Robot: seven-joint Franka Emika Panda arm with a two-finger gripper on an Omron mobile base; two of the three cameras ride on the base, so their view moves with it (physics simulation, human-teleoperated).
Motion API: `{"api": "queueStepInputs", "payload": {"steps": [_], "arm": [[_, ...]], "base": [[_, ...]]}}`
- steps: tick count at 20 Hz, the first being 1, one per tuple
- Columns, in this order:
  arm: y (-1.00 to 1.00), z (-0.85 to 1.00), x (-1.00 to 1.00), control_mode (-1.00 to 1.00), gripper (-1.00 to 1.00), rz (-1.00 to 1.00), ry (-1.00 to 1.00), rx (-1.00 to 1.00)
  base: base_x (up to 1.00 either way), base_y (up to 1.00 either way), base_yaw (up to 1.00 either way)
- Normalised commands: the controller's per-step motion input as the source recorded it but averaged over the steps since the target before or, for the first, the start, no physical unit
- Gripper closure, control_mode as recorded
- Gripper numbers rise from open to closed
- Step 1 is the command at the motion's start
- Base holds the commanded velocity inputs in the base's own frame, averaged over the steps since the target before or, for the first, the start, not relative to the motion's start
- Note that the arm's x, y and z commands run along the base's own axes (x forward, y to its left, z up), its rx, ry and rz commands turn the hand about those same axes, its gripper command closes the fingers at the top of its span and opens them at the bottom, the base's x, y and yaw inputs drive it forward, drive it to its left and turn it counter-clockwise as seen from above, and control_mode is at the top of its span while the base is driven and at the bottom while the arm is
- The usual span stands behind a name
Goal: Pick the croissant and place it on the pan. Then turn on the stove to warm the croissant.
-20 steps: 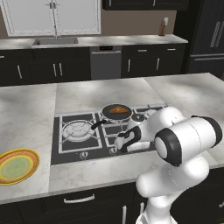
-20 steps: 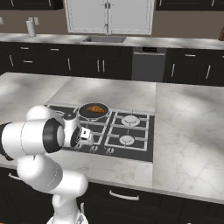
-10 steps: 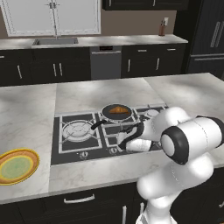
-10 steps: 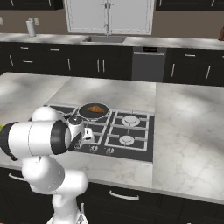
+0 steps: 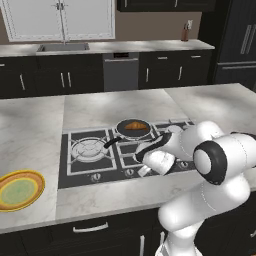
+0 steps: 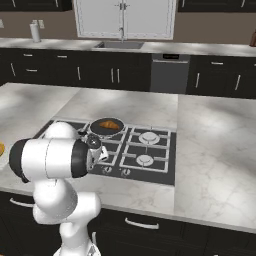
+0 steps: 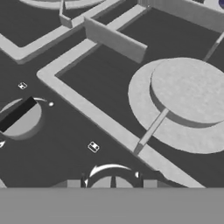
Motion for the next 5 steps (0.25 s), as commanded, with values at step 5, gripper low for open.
{"api": "queueStepInputs", "payload": {"steps": [5], "arm": [[0.0,-0.15,0.01,-1.0,1.0,0.53,0.0,0.0]], "base": [[0.0,0.0,0.0]]}}
